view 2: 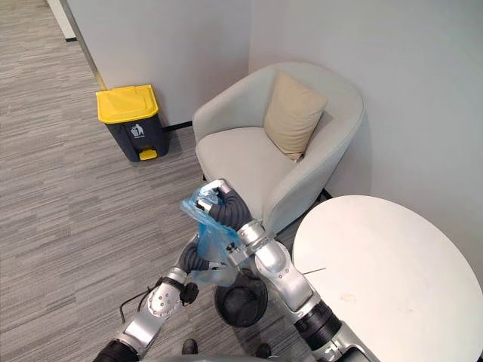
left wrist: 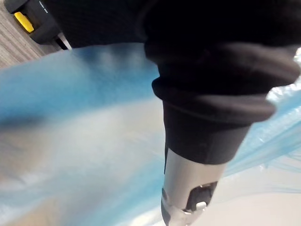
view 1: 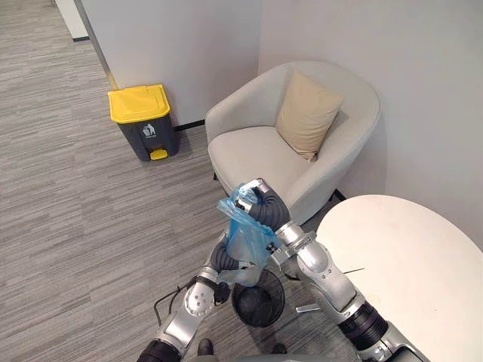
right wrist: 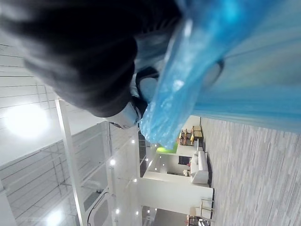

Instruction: Gather rubbish on tea table into small bin, then transfer packed bag to large trash can.

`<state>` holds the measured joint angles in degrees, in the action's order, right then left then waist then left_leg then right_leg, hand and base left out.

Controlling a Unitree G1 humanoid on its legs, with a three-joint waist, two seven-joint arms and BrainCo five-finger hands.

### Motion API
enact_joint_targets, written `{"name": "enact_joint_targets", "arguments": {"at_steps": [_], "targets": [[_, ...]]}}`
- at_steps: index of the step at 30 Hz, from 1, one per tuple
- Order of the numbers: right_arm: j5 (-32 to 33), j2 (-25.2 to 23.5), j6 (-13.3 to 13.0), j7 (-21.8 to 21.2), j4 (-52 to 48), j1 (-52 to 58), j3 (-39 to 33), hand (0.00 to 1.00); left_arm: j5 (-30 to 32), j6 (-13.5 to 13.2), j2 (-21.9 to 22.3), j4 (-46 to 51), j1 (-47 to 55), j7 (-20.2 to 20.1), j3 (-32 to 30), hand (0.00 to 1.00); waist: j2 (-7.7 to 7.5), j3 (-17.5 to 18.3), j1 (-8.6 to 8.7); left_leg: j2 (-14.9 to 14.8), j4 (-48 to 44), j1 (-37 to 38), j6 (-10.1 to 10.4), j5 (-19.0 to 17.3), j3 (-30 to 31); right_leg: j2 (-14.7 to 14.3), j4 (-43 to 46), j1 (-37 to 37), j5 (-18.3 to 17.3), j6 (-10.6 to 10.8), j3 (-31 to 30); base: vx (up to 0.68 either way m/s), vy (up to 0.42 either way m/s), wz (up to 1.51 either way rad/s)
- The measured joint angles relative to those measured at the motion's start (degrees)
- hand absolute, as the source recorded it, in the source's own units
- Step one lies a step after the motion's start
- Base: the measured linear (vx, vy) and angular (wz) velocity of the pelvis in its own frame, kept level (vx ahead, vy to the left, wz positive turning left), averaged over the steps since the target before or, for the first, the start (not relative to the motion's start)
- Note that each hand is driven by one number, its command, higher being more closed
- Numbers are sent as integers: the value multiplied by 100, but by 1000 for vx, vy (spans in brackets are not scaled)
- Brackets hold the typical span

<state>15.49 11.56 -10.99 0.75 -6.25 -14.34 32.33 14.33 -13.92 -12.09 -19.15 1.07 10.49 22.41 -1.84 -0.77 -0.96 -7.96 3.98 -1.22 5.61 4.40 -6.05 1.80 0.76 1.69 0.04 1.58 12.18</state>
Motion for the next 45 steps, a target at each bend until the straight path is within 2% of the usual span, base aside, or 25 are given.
{"name": "enact_joint_targets", "arguments": {"at_steps": [8,19,24,26,30,33,36,43,44,45], "targets": [[306,-38,-2,-75,-105,-421,246,100,140,119,92,-403,12,-23,82,0,-5,4,-12,-6,-3,24,0,0,-20,-7,1,-10,8,-8,-31,-3,0,-1],[494,-43,-2,-105,-157,-647,542,100,389,118,153,-631,-6,-8,407,0,-5,4,1,-10,-2,62,0,0,-19,-9,6,-40,8,-8,-35,0,0,0],[820,-108,-2,-217,-157,-671,751,100,430,129,187,-644,-15,140,437,0,-5,4,0,-9,-1,63,0,1,-18,-10,3,-42,8,-8,-34,0,0,0],[926,-159,-2,-228,-157,-672,923,100,445,131,211,-739,-45,353,440,0,-5,4,0,-9,-1,65,0,1,-18,-10,3,-46,8,-9,-33,0,0,0],[921,-223,-1,-246,-152,-672,1302,100,614,261,311,-861,-90,628,416,0,-6,5,-15,-10,-3,78,0,1,-9,-10,3,-66,9,-9,-25,0,0,0],[911,-392,-1,-225,-14,-671,1387,100,936,576,539,-835,-160,769,341,0,-7,5,-14,-10,-3,90,0,1,12,-8,-3,-93,8,-9,-3,0,0,3],[918,-452,1,-222,67,-667,1412,100,1111,721,611,-836,-238,864,333,0,-6,5,-6,-10,-3,98,0,1,18,-7,-3,-105,8,-8,3,0,0,1],[1103,-470,5,-241,71,-588,1593,100,1164,876,760,-812,-279,983,174,0,-6,5,-13,-9,-3,105,1,1,53,-8,-24,-140,5,-7,39,0,0,0],[1115,-496,6,-247,74,-566,1597,100,1165,902,760,-799,-289,996,169,100,-5,5,-12,-9,-3,105,0,1,53,-8,-24,-141,5,-7,40,0,0,0],[1171,-564,6,-272,100,-494,1603,100,1172,929,762,-791,-351,1061,171,100,-6,5,-13,-9,-3,105,1,1,59,-7,-23,-143,5,-7,45,0,0,0]]}}
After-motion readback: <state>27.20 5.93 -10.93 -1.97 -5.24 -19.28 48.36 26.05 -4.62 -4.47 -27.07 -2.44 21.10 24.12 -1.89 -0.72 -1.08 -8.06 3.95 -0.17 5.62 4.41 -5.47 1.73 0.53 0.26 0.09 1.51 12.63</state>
